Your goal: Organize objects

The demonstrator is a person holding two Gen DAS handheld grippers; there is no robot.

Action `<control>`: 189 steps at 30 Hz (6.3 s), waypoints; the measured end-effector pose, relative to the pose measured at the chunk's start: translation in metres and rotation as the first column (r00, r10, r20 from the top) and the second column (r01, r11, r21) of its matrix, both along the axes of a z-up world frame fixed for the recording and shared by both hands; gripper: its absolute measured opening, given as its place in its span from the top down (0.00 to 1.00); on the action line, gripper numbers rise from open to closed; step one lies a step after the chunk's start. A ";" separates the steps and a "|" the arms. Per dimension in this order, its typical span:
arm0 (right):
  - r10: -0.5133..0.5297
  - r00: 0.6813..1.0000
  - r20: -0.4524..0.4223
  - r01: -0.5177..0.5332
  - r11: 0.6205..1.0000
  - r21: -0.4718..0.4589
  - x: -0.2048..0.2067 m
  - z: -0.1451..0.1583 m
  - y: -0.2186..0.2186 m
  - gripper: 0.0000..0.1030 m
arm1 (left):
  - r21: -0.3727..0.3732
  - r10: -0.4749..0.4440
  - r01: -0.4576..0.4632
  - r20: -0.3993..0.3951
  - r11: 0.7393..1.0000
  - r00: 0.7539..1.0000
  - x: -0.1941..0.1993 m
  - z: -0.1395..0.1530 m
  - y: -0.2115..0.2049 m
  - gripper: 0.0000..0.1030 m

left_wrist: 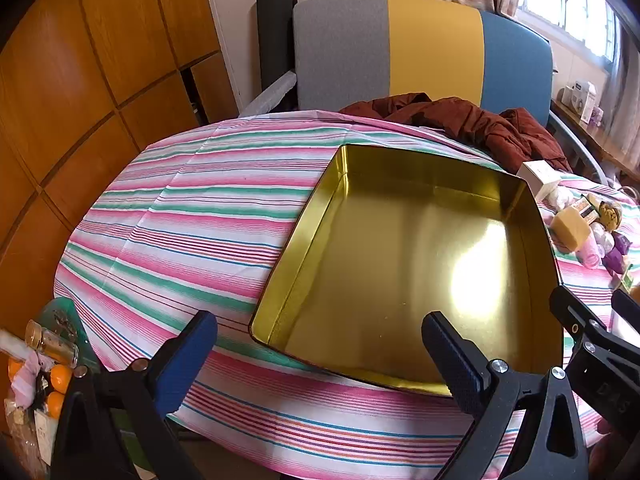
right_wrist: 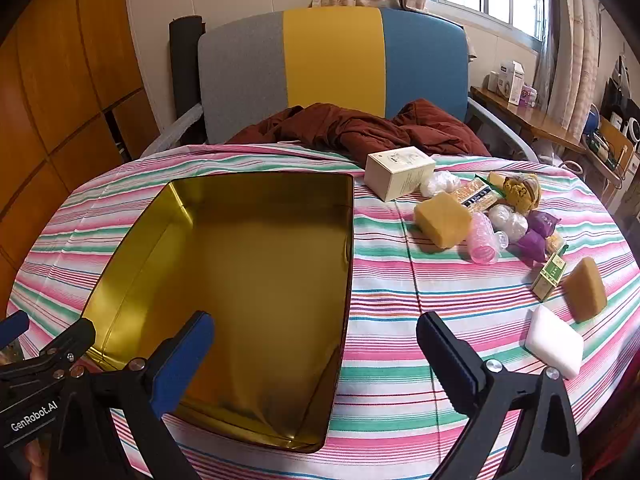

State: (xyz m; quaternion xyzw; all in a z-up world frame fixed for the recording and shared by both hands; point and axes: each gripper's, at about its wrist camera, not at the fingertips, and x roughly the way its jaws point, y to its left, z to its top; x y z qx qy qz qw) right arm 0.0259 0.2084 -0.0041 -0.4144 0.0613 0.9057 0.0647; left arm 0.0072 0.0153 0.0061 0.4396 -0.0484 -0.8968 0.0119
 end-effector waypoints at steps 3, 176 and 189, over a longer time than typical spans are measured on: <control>0.000 1.000 0.000 0.000 1.000 -0.004 0.001 0.000 0.000 0.00 | 0.002 0.003 -0.003 0.000 1.000 1.000 0.001 0.000 0.000 0.00; -0.091 0.996 -0.006 0.089 0.985 -0.146 0.085 0.003 0.168 0.53 | 0.322 -0.429 0.442 -0.113 0.837 0.896 0.017 -0.030 0.140 0.08; 0.174 0.984 -0.028 -0.177 0.967 -0.185 0.020 0.008 0.032 0.52 | 0.288 -0.177 0.183 -0.046 0.940 0.983 -0.021 -0.053 0.014 0.07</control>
